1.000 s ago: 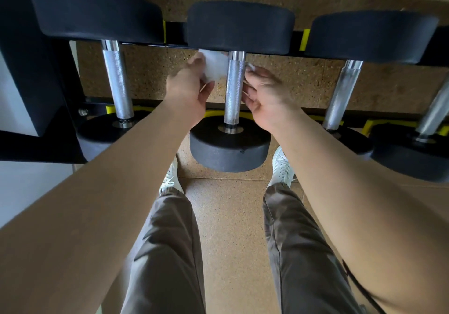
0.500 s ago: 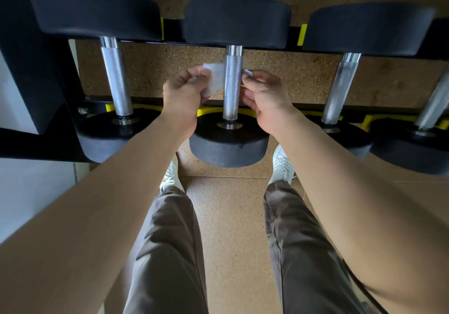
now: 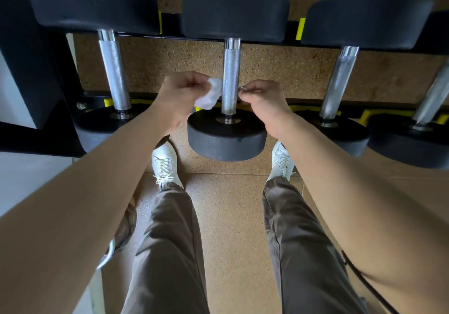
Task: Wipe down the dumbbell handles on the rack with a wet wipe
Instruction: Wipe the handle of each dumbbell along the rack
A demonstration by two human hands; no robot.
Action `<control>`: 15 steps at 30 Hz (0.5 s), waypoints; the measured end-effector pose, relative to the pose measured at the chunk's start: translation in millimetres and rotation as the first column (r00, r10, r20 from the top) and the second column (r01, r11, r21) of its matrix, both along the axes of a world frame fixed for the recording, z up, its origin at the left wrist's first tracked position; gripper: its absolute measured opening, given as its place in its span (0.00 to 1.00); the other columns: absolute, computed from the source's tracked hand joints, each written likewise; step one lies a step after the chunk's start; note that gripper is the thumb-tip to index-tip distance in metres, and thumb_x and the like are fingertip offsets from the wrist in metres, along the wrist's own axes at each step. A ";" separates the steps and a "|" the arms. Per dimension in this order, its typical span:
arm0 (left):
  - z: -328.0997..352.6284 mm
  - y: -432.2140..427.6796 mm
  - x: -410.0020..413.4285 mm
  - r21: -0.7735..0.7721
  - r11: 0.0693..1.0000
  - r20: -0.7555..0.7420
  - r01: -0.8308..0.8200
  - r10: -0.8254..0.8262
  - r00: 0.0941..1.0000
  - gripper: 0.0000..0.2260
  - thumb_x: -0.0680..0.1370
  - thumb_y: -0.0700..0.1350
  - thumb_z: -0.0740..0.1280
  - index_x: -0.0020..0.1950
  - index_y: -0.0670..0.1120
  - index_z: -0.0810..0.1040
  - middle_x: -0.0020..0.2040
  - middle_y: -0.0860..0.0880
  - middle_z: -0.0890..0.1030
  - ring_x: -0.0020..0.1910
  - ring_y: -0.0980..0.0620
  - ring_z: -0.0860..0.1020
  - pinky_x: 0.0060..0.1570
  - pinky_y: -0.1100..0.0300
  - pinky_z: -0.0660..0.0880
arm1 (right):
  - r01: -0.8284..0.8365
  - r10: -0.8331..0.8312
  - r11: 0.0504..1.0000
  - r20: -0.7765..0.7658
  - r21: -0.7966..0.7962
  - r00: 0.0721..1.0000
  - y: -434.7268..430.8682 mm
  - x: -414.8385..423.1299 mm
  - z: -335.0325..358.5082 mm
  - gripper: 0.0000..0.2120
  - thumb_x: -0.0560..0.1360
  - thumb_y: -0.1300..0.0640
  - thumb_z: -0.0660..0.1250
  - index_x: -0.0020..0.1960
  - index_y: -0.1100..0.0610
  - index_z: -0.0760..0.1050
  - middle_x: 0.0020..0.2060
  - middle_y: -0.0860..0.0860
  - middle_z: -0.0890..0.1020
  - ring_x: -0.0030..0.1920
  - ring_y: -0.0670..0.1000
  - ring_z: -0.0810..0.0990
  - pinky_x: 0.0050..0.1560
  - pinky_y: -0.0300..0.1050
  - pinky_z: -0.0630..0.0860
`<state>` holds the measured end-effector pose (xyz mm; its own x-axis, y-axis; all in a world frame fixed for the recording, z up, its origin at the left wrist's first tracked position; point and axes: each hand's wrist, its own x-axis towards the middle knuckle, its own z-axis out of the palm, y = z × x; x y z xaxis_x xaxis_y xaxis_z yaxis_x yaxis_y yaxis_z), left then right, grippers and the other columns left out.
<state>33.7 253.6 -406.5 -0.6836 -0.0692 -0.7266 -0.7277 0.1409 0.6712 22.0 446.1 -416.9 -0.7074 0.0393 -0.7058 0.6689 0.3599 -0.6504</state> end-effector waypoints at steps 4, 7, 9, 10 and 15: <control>-1.4 5.4 2.1 -0.075 0.996 0.003 0.050 -0.050 0.999 0.05 0.77 0.40 0.71 0.46 0.50 0.84 0.42 0.51 0.82 0.48 0.51 0.80 0.55 0.54 0.77 | -0.182 0.177 0.975 0.045 0.128 0.983 16.9 -8.5 3.8 0.03 0.75 0.57 0.74 0.43 0.54 0.81 0.38 0.45 0.81 0.39 0.40 0.77 0.38 0.32 0.70; 1.8 24.0 -2.9 -0.244 0.944 0.056 0.221 -0.214 0.975 0.05 0.78 0.42 0.70 0.52 0.49 0.84 0.46 0.50 0.84 0.50 0.51 0.82 0.49 0.60 0.76 | -0.279 0.265 0.935 0.091 0.219 0.960 41.4 -12.7 6.9 0.03 0.72 0.57 0.75 0.41 0.54 0.81 0.37 0.46 0.80 0.41 0.45 0.77 0.36 0.36 0.67; 4.2 29.7 -4.9 -0.290 0.885 0.113 0.365 -0.347 0.931 0.06 0.79 0.40 0.68 0.51 0.45 0.85 0.48 0.45 0.85 0.51 0.46 0.83 0.47 0.57 0.77 | -0.365 0.341 0.899 0.137 0.241 0.930 45.6 -11.6 9.5 0.02 0.72 0.59 0.74 0.41 0.55 0.82 0.35 0.47 0.79 0.40 0.47 0.77 0.35 0.37 0.67; 7.9 29.3 -3.9 -0.310 0.847 0.138 0.433 -0.410 0.902 0.07 0.79 0.40 0.67 0.51 0.44 0.85 0.50 0.43 0.85 0.52 0.45 0.82 0.47 0.55 0.78 | -0.424 0.396 0.876 0.160 0.228 0.904 42.7 -9.2 10.5 0.03 0.72 0.59 0.73 0.41 0.54 0.81 0.35 0.47 0.80 0.40 0.47 0.77 0.34 0.37 0.68; 17.2 -3.6 12.7 -0.276 0.827 0.202 0.489 -0.448 0.871 0.09 0.80 0.42 0.66 0.58 0.48 0.83 0.60 0.45 0.82 0.60 0.47 0.79 0.59 0.52 0.77 | -0.584 0.571 0.788 0.122 0.196 0.812 9.8 4.2 9.5 0.03 0.74 0.56 0.74 0.48 0.53 0.83 0.44 0.47 0.83 0.45 0.47 0.80 0.44 0.37 0.71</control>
<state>46.4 249.9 -389.2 -0.5981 0.0023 -0.8014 -0.5938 0.6703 0.4452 26.2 455.9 -407.4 -0.6082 -0.2102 -0.7654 0.3224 0.8158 -0.4802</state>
